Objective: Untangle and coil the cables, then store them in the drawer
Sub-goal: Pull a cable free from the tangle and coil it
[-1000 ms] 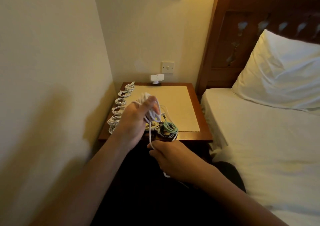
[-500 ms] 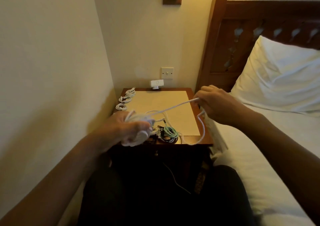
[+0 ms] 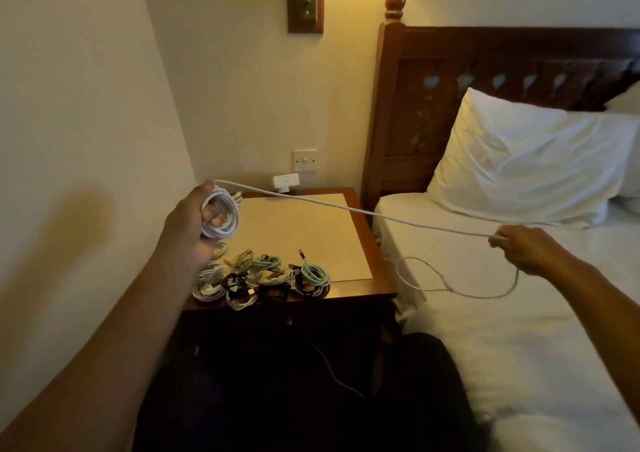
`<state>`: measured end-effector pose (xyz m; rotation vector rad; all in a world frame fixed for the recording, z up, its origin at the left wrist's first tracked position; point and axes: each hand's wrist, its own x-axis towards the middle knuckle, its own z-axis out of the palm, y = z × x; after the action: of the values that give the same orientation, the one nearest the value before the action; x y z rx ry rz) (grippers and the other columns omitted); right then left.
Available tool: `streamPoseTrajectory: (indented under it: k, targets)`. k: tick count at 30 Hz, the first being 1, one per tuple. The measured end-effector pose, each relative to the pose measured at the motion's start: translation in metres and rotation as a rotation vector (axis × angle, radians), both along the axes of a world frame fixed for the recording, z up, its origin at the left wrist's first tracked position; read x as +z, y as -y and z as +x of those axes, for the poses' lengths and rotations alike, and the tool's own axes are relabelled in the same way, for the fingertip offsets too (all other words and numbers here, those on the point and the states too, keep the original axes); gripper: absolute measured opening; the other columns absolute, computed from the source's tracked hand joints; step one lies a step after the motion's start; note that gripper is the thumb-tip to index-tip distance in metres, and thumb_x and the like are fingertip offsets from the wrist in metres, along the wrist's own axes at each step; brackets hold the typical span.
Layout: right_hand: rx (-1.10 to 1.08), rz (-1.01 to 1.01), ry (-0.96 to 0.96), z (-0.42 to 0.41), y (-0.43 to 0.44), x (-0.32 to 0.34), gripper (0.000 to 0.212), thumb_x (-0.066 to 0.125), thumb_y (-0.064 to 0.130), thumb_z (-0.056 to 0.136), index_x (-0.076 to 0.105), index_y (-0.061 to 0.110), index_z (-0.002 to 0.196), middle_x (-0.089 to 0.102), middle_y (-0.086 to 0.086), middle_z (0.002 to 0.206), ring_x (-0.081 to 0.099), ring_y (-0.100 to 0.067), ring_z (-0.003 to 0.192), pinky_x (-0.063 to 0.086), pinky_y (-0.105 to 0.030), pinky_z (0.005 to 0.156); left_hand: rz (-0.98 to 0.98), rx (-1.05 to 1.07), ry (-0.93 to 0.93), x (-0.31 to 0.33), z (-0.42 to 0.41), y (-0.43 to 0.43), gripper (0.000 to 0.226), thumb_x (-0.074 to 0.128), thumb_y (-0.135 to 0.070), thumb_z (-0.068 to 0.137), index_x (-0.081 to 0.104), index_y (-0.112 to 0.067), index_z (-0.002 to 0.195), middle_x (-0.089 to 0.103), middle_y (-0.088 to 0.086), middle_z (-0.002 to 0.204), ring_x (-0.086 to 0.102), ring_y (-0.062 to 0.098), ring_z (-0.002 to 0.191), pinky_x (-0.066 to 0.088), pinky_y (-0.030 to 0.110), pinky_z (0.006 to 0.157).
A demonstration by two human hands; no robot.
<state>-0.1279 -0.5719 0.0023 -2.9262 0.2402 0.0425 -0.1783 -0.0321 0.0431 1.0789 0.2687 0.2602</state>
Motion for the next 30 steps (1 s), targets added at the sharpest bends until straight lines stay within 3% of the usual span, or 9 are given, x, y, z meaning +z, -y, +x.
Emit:
streamPoseTrajectory:
  k: [4,6,10,12,15,17,22,26,30]
  targets:
    - [0.000,-0.131,-0.550,-0.026,-0.017,0.005,0.084,0.085,0.041,0.082,0.039,0.023,0.151,0.064,-0.010,0.124,0.069,-0.023,0.100,0.062,-0.033,0.081,0.185,-0.198,-0.007,-0.002,-0.014,0.042,0.023,0.064,-0.034,0.097,0.061,-0.018,0.081,0.055,-0.007,0.053,0.051,0.007,0.044,0.044,0.019,0.049]
    - [0.181,-0.256,-0.468,-0.035,-0.055,0.019,0.098,0.082,0.048,0.082,0.028,0.023,0.159,0.049,-0.009,0.151,0.056,-0.026,0.130,0.050,-0.037,0.105,0.321,-0.327,-0.013,0.005,-0.029,0.066,0.031,0.064,-0.040,0.094,0.060,-0.016,0.075,0.052,-0.006,0.052,0.048,0.009,0.043,0.041,0.024,0.054]
    - [0.582,0.412,-0.081,-0.066,-0.174,0.060,0.078,0.064,0.058,0.088,0.036,0.032,0.155,0.050,0.006,0.151,0.055,-0.012,0.126,0.049,-0.029,0.099,0.475,-0.503,0.005,0.018,-0.052,0.096,0.045,0.065,-0.055,0.084,0.059,-0.015,0.064,0.039,0.000,0.046,0.036,0.018,0.043,0.035,0.031,0.057]
    - [0.732,0.520,-0.032,-0.077,-0.218,0.065,0.065,0.060,0.053,0.094,0.039,0.034,0.152,0.055,0.009,0.146,0.055,-0.006,0.125,0.050,-0.031,0.100,0.488,-0.553,0.033,0.023,-0.062,0.098,0.044,0.064,-0.056,0.085,0.064,-0.016,0.065,0.037,0.000,0.046,0.034,0.017,0.044,0.035,0.030,0.056]
    - [0.837,0.601,-0.001,-0.076,-0.248,0.055,0.024,0.050,0.033,0.107,0.058,0.029,0.130,0.071,0.008,0.098,0.065,0.000,0.088,0.056,-0.029,0.081,0.483,-0.575,0.054,0.030,-0.072,0.082,0.043,0.061,-0.050,0.090,0.065,-0.013,0.067,0.037,-0.001,0.042,0.031,0.014,0.039,0.035,0.024,0.049]
    - [0.820,0.687,0.112,-0.064,-0.251,0.045,0.025,0.043,0.034,0.110,0.067,0.028,0.110,0.059,0.008,0.077,0.056,-0.003,0.069,0.050,-0.031,0.068,0.444,-0.545,0.020,0.030,-0.077,0.065,0.043,0.061,-0.047,0.092,0.060,-0.009,0.071,0.033,0.002,0.042,0.029,0.013,0.036,0.032,0.021,0.044]
    - [0.699,0.585,0.156,-0.029,-0.242,0.002,0.033,0.038,0.040,0.110,0.067,0.028,0.100,0.055,0.004,0.078,0.052,-0.011,0.075,0.045,-0.035,0.073,0.145,-0.528,-0.001,0.013,-0.082,0.027,0.039,0.076,-0.046,0.083,0.054,-0.017,0.069,0.028,-0.003,0.036,0.028,0.009,0.033,0.016,0.030,0.055]
    - [0.624,0.428,-0.042,-0.040,-0.246,-0.042,0.031,0.038,0.040,0.110,0.067,0.032,0.105,0.063,0.011,0.092,0.058,-0.008,0.086,0.052,-0.033,0.082,-0.002,-0.589,0.148,0.010,-0.077,0.023,0.026,0.078,-0.032,0.086,0.059,-0.017,0.077,0.036,-0.006,0.047,0.037,0.008,0.046,0.034,0.026,0.064]
    - [0.831,0.227,-0.299,-0.093,-0.281,-0.039,0.026,0.043,0.032,0.110,0.065,0.031,0.123,0.060,0.012,0.098,0.056,0.000,0.078,0.043,-0.019,0.068,0.151,-0.498,0.178,0.001,-0.062,0.039,0.024,0.063,-0.023,0.092,0.052,-0.008,0.078,0.048,-0.001,0.064,0.048,0.014,0.063,0.046,0.029,0.074]
